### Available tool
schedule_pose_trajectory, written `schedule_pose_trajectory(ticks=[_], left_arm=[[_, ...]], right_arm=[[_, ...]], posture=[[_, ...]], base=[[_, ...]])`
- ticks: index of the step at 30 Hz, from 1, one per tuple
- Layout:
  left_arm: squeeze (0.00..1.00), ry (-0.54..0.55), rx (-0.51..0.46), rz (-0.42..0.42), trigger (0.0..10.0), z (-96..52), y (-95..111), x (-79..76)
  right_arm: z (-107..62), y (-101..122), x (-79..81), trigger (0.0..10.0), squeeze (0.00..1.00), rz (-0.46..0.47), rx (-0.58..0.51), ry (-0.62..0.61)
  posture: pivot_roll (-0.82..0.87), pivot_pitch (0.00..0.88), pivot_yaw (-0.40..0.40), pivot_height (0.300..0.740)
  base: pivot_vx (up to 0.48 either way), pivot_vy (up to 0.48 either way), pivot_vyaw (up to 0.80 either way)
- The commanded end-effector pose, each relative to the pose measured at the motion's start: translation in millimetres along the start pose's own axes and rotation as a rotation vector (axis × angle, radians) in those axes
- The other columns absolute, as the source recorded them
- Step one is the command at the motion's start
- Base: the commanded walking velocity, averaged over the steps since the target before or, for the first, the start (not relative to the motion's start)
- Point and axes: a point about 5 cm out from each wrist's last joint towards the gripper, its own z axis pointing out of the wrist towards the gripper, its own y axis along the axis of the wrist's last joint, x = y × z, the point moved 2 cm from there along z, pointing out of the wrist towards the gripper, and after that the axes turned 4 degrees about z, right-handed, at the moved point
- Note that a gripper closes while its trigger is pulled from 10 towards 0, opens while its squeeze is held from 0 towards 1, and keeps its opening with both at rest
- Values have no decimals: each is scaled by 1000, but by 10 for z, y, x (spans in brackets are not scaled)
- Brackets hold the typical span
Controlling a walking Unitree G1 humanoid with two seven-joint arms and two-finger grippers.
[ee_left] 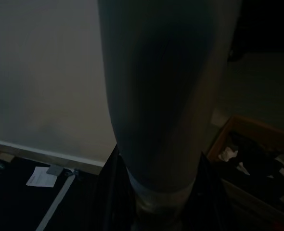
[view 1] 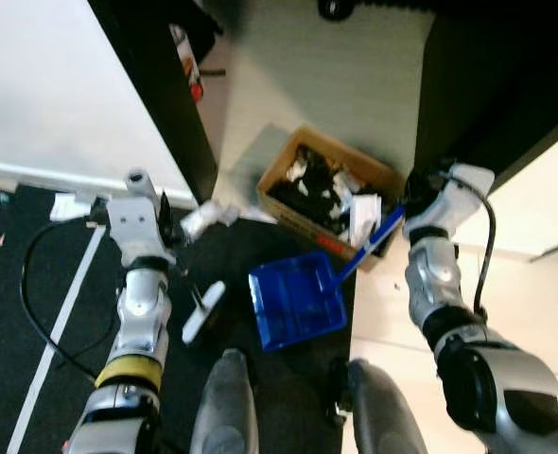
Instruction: Sweep floor
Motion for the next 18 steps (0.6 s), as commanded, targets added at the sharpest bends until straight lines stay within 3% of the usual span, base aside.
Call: schedule_pose_trajectory(ticks=[1, 15, 16, 17, 18], left_arm=[[0, -3, 28, 40, 10000, -75, -54, 87], [0, -17, 24, 46, 10000, -126, -8, 84], [0, -19, 24, 46, 10000, -128, -4, 84], [0, -20, 24, 48, 10000, -129, 2, 86], [0, -21, 24, 49, 10000, -127, 8, 92]], right_arm=[[-25, -28, -42, 10000, 0, -30, 6, -12], [-87, -90, -88, 10000, 0, -96, 19, -19], [-90, -92, -97, 10000, 75, -104, 19, -25], [-89, -91, -106, 10000, 353, -112, 20, -32], [-86, -88, -109, 10000, 557, -119, 19, -38]], posture=[[167, 320, -31, 740], [175, 338, -19, 740], [179, 343, -15, 740], [184, 346, -14, 740], [189, 348, -13, 740]], base=[[0, 0, 0], [0, 0, 0], [0, 0, 0], [0, 0, 0], [0, 0, 0]])
